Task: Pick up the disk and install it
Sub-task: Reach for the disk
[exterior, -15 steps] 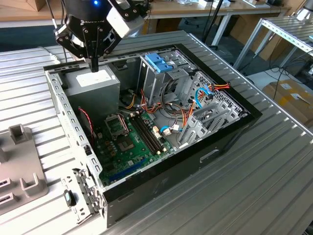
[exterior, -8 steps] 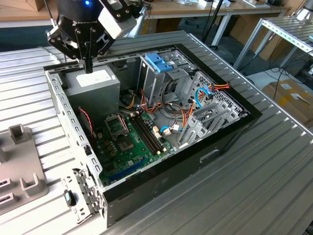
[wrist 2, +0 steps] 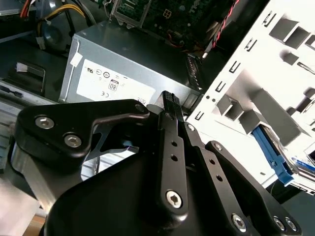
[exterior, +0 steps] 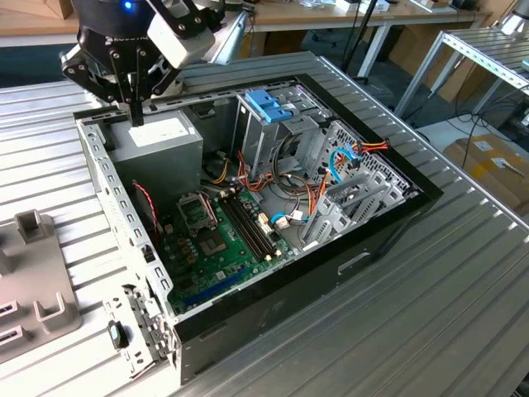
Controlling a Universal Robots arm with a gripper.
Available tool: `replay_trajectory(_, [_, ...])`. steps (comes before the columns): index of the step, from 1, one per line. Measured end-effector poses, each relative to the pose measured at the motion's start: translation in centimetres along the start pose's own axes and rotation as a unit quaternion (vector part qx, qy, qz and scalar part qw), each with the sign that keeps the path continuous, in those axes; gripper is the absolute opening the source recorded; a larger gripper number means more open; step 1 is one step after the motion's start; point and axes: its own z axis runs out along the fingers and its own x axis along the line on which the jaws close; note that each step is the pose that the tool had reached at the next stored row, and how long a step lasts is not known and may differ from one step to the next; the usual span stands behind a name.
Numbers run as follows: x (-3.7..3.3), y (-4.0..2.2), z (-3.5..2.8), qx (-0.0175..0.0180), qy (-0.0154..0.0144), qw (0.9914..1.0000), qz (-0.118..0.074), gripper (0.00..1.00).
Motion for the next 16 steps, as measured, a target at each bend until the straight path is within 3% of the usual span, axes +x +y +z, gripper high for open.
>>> replay_trajectory(16, [0.52, -0.04, 0.01, 0.0000, 0.0000, 1.00000, 0.000, 0.11])
